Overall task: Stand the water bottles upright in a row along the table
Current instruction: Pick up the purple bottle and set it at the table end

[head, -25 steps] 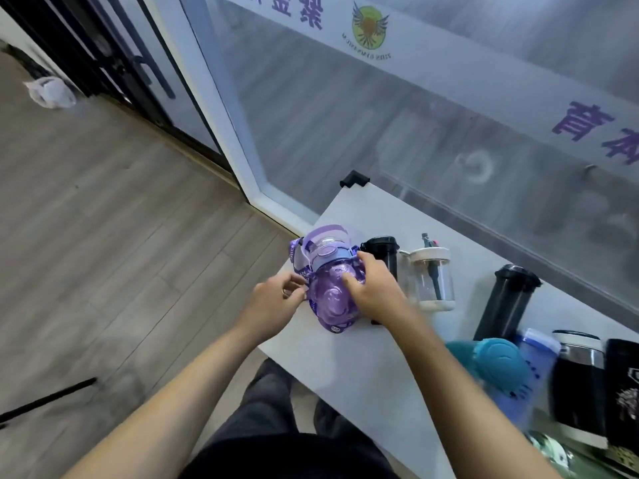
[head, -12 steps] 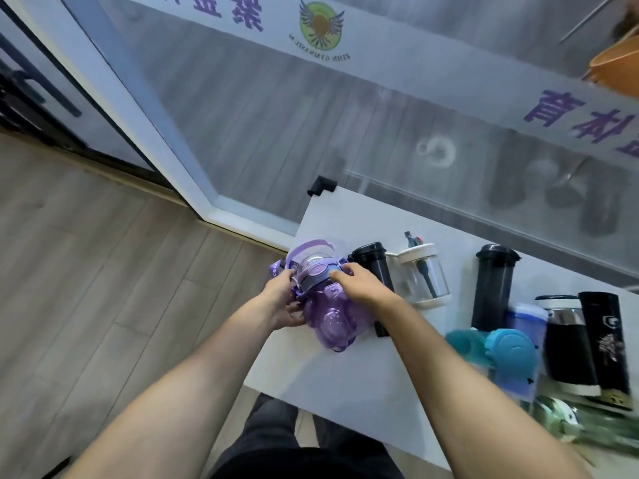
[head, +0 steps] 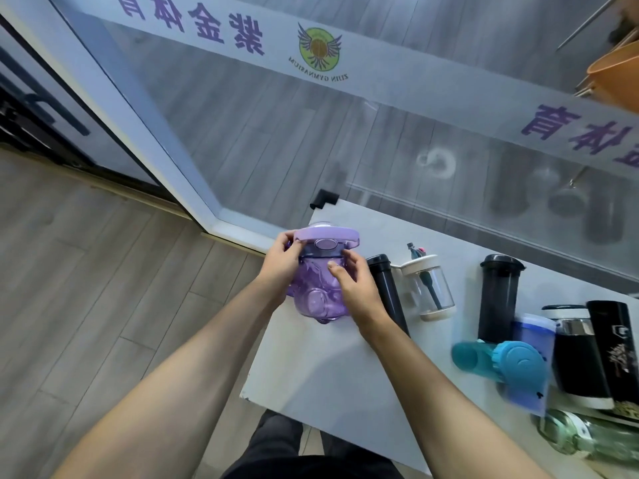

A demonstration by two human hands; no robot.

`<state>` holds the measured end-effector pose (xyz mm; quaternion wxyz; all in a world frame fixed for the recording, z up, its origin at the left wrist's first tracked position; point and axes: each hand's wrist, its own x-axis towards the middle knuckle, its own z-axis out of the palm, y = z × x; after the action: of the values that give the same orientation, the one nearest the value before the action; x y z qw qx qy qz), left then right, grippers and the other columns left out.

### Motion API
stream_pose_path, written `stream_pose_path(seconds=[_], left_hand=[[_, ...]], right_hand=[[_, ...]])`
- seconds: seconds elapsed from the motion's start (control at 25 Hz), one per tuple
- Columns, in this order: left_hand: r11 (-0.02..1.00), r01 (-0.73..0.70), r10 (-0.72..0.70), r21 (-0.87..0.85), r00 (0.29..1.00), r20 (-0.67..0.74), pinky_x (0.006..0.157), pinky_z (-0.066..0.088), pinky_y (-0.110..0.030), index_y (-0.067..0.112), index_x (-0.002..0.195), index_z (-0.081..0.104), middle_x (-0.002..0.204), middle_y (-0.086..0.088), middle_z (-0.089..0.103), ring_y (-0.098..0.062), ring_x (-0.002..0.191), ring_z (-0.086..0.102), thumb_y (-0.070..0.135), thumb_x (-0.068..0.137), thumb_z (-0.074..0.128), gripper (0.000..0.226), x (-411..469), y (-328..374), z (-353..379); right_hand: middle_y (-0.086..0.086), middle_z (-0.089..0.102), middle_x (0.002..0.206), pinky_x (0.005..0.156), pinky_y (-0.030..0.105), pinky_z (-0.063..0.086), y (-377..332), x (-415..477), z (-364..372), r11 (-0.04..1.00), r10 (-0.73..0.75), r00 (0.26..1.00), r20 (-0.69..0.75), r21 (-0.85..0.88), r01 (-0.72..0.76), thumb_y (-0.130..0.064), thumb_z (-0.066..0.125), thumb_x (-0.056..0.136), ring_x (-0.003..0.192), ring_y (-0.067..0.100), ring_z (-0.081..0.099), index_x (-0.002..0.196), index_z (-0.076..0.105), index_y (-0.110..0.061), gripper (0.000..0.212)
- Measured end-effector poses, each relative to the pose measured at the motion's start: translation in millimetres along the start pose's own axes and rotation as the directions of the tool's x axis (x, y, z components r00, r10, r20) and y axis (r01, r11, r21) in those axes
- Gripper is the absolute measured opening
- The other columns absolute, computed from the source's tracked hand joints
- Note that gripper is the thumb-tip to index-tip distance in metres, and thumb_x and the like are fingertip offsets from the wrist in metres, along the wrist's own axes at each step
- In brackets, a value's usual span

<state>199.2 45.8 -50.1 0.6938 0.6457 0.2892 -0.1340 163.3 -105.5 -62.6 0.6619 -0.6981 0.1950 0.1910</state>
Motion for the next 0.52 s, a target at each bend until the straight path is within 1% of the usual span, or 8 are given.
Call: stream_pose_path(seconds=[0.12, 0.2, 0.24, 0.28, 0.36, 0.4, 0.44, 0.52], left_hand=[[0.991, -0.131, 0.133, -0.026, 0.984, 0.12, 0.067, 0.05, -0.02, 0.025, 0.12, 0.064, 0.108, 0.0, 0.067, -0.011, 0.087, 0.063, 0.013, 0.088, 0.067, 0.035, -3, 14, -12], [0.988, -0.151, 0.152, -0.022, 0.971, 0.184, 0.076, 0.053, -0.025, 0.026, 0.125, 0.063, 0.116, -0.002, 0.069, -0.013, 0.092, 0.065, 0.009, 0.077, 0.069, 0.052, -6, 16, -19], [0.99, -0.14, 0.143, -0.032, 0.968, 0.205, 0.077, 0.053, -0.027, 0.025, 0.127, 0.063, 0.118, -0.003, 0.069, -0.013, 0.093, 0.065, 0.007, 0.073, 0.068, 0.057, -8, 15, -21], [0.991, -0.12, 0.129, -0.051, 0.966, 0.224, 0.077, 0.053, -0.026, 0.023, 0.129, 0.061, 0.119, -0.003, 0.069, -0.013, 0.094, 0.065, 0.006, 0.071, 0.067, 0.061, -11, 13, -23], [0.994, -0.079, 0.094, -0.07, 0.964, 0.25, 0.081, 0.054, -0.027, 0.019, 0.131, 0.06, 0.116, -0.003, 0.069, -0.012, 0.094, 0.065, 0.005, 0.069, 0.065, 0.063, -18, 6, -25], [0.996, -0.062, 0.076, -0.063, 0.965, 0.252, 0.086, 0.054, -0.028, 0.017, 0.129, 0.062, 0.114, -0.004, 0.069, -0.013, 0.093, 0.065, 0.007, 0.068, 0.065, 0.062, -22, 1, -26], [0.997, -0.052, 0.062, -0.048, 0.968, 0.245, 0.089, 0.053, -0.03, 0.017, 0.126, 0.064, 0.11, -0.004, 0.069, -0.013, 0.092, 0.064, 0.011, 0.067, 0.067, 0.059, -24, -4, -28], [0.998, -0.056, 0.061, -0.027, 0.971, 0.233, 0.085, 0.053, -0.03, 0.02, 0.119, 0.07, 0.103, -0.003, 0.07, -0.013, 0.088, 0.064, 0.022, 0.066, 0.074, 0.053, -28, -14, -28]], right_hand=[[0.005, 0.064, 0.129, 0.105, 0.039, 0.051, -2, -5, -3, 0.974, -0.019, 0.994, -0.105, 0.224, 0.042, -0.016, 0.062, 0.098, 0.121, 0.019, 0.062, 0.133, 0.047, -0.014, 0.038], [0.009, 0.065, 0.129, 0.097, 0.037, 0.055, 1, -9, -8, 0.942, 0.001, 0.994, -0.106, 0.333, 0.035, -0.017, 0.059, 0.098, 0.119, 0.025, 0.064, 0.141, 0.043, -0.013, 0.046], [0.009, 0.065, 0.132, 0.094, 0.036, 0.055, 5, -10, -11, 0.936, 0.003, 0.996, -0.085, 0.352, 0.027, -0.02, 0.059, 0.098, 0.12, 0.026, 0.064, 0.145, 0.042, -0.014, 0.05], [0.009, 0.065, 0.133, 0.092, 0.034, 0.055, 9, -12, -14, 0.937, -0.005, 0.998, -0.063, 0.348, 0.027, -0.022, 0.058, 0.099, 0.12, 0.025, 0.064, 0.145, 0.045, -0.015, 0.048], [0.006, 0.067, 0.132, 0.092, 0.034, 0.054, 16, -20, -17, 0.948, -0.025, 0.999, -0.041, 0.316, 0.036, -0.027, 0.054, 0.103, 0.118, 0.021, 0.065, 0.138, 0.057, -0.018, 0.035], [0.005, 0.067, 0.132, 0.095, 0.036, 0.054, 20, -24, -18, 0.95, -0.025, 0.999, -0.036, 0.309, 0.035, -0.031, 0.053, 0.103, 0.119, 0.021, 0.065, 0.134, 0.06, -0.02, 0.034], [0.004, 0.067, 0.131, 0.097, 0.039, 0.054, 25, -29, -18, 0.953, -0.018, 0.999, -0.043, 0.302, 0.03, -0.038, 0.055, 0.1, 0.12, 0.02, 0.064, 0.131, 0.062, -0.023, 0.036], [0.0, 0.069, 0.128, 0.095, 0.041, 0.054, 31, -38, -17, 0.952, 0.002, 0.998, -0.058, 0.306, 0.016, -0.05, 0.055, 0.094, 0.119, 0.018, 0.066, 0.127, 0.064, -0.029, 0.041]])
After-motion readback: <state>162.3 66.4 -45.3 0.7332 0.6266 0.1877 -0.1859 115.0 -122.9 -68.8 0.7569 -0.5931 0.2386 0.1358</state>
